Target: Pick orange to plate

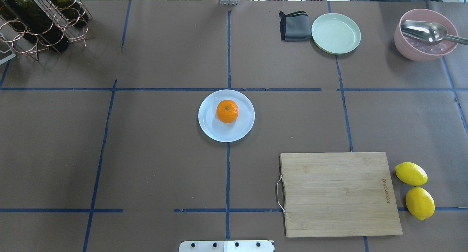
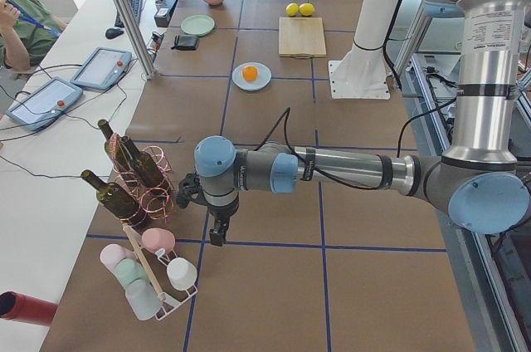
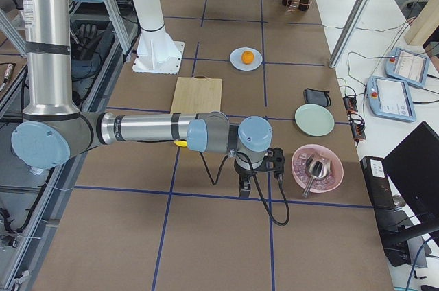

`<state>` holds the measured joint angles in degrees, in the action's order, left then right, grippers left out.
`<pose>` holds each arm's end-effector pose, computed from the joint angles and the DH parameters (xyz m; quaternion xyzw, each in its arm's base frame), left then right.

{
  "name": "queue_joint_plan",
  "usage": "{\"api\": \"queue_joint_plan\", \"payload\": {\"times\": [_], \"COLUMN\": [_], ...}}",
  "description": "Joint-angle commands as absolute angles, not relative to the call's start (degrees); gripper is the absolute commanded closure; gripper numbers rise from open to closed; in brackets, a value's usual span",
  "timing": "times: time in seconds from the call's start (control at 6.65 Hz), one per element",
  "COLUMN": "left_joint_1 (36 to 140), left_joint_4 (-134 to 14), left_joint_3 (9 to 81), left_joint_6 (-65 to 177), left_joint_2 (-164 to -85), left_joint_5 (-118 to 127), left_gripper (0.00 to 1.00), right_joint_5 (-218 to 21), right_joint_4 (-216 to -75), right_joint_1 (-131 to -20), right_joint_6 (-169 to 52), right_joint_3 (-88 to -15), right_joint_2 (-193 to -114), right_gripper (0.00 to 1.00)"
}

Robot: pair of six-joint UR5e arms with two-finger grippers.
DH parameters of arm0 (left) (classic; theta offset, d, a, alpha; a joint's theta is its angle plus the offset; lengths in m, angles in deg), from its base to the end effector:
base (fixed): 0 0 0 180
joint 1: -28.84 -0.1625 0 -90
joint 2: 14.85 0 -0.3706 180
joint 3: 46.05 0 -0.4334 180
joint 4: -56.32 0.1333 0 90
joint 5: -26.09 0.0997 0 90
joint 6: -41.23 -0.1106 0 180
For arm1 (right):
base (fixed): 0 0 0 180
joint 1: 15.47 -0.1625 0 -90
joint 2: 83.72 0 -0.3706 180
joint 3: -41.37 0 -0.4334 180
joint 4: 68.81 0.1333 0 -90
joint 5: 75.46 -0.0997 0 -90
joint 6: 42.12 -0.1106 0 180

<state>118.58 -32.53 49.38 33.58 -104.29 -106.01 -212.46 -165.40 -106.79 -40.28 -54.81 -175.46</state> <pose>-0.0567 -0.5333 0.5717 0.0534 0.3563 0.0760 0.9298 0.0643 -0.5163 0.5785 -0.0062 -0.3990 0.0033 0.9169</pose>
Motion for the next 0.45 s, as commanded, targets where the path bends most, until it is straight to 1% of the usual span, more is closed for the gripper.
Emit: {"api": "queue_joint_plan", "payload": {"times": [0.0,0.3], "left_joint_1": [118.6,118.6], "left_joint_4": [-32.5,-32.5], "left_joint_3": [49.3,49.3], "left_joint_6": [33.6,33.6], "left_joint_2": [-104.3,-104.3], "left_joint_5": [-106.0,-106.0], "left_gripper": [0.00,0.00], "right_joint_5": [-212.4,-212.5], "right_joint_4": [-165.4,-165.4], "right_joint_1": [-106.8,-106.8], "right_joint_6": [-40.3,-40.3], "right_joint_3": [-54.8,-54.9], "right_joint_2": [-175.4,-175.1], "right_gripper": [0.00,0.00]}}
